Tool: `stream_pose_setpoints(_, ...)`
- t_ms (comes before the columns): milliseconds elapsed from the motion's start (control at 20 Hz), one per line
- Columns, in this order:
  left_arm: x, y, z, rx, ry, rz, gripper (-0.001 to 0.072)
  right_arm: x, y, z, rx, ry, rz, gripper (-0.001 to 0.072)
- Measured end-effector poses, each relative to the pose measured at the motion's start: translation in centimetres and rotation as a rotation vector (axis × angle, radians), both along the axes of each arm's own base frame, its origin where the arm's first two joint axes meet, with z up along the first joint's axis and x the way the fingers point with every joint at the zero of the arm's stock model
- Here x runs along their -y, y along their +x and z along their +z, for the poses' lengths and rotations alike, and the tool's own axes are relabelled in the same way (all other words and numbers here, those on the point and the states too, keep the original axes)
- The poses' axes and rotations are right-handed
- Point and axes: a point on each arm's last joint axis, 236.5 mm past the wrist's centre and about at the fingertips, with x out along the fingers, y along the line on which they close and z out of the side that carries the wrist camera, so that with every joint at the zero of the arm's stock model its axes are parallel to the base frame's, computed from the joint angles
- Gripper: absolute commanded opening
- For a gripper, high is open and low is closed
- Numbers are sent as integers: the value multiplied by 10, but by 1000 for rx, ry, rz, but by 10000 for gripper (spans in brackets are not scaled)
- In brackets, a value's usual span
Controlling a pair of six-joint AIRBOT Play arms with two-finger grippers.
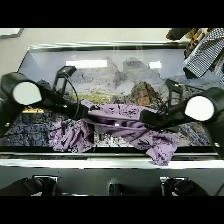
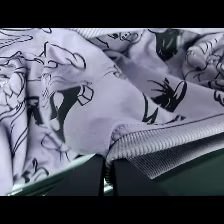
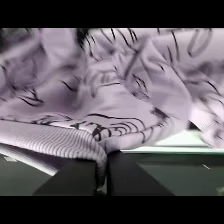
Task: Fold the clothes and pants, and hang the long-sleeved shirts on hangers.
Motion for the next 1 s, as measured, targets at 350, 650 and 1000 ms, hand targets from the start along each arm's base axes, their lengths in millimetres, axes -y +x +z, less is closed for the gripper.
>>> stream_pose_setpoints(350,8,12,-29,-36,10,20,355,-16,21,-27,-22,21,-1,49)
stream_pose_setpoints(650,-21,43,-27,-14,-17,148,610,-18,31,-34,-3,15,6,49)
stream_pose_setpoints(1000,-155,76,1,84,6,423,607,-22,28,-36,-20,21,39,49)
